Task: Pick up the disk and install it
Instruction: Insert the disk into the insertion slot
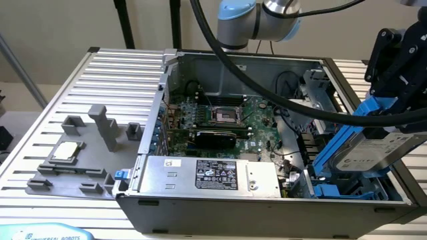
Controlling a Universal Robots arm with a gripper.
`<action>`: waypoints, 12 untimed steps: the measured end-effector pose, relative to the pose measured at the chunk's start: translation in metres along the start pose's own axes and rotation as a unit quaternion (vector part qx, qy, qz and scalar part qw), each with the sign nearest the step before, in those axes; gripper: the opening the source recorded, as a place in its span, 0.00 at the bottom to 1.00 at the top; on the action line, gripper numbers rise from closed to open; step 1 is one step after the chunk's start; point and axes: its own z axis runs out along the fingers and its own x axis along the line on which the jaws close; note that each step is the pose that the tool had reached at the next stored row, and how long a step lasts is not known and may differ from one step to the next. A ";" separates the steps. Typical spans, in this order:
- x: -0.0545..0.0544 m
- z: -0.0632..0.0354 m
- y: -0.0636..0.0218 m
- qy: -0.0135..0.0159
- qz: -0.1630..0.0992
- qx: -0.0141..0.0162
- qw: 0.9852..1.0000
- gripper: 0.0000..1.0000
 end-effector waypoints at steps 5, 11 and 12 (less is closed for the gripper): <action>0.000 0.0066 -0.0002 0.001 0.000 0.000 1.000 0.33; 0.001 0.0094 -0.0005 0.002 0.003 -0.002 1.000 0.33; 0.001 0.0098 -0.0007 0.002 0.003 -0.002 1.000 0.33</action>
